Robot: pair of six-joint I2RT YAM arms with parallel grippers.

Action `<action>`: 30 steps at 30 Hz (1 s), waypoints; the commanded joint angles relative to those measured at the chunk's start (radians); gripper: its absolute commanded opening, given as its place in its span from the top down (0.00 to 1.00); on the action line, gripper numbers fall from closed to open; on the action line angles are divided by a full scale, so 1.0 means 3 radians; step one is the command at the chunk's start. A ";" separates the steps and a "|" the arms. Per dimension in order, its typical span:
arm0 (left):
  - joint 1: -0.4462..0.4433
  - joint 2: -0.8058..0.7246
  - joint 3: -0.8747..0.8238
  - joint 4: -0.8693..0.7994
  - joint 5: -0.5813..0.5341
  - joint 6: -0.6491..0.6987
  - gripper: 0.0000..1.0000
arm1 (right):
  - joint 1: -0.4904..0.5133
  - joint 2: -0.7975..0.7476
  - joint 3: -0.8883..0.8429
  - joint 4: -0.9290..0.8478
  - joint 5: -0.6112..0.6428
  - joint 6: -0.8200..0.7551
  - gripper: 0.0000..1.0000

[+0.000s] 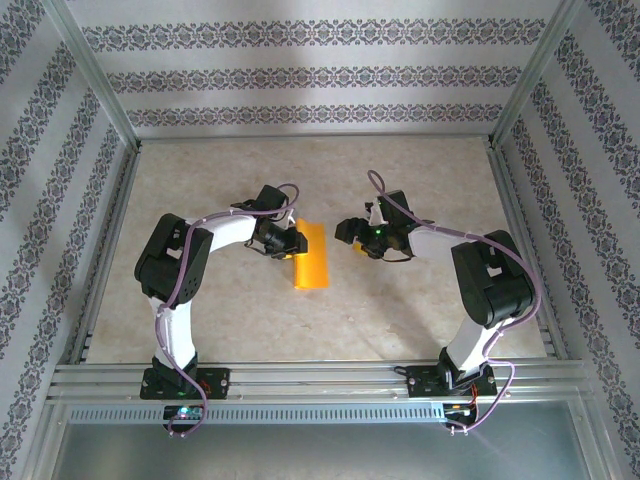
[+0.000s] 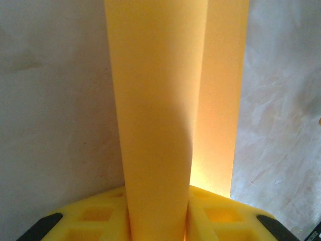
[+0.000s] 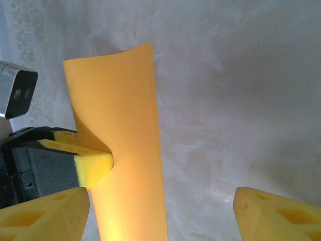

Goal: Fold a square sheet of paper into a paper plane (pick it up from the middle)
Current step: First fold the square sheet of paper in half at the center of the table.

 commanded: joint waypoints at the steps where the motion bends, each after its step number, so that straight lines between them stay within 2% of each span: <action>1: 0.0073 0.0086 0.0005 -0.0177 0.0020 0.0192 0.71 | 0.0016 0.0063 0.0089 0.0021 -0.0039 0.0052 0.24; 21: 0.0100 0.0176 0.0018 -0.0378 -0.0144 0.0678 0.70 | 0.0048 0.0159 0.0156 -0.0009 -0.0024 0.0056 0.25; 30: 0.0098 0.0262 0.0104 -0.0478 -0.0323 0.0466 0.67 | 0.0059 0.0171 0.0171 -0.0014 -0.0024 0.0058 0.25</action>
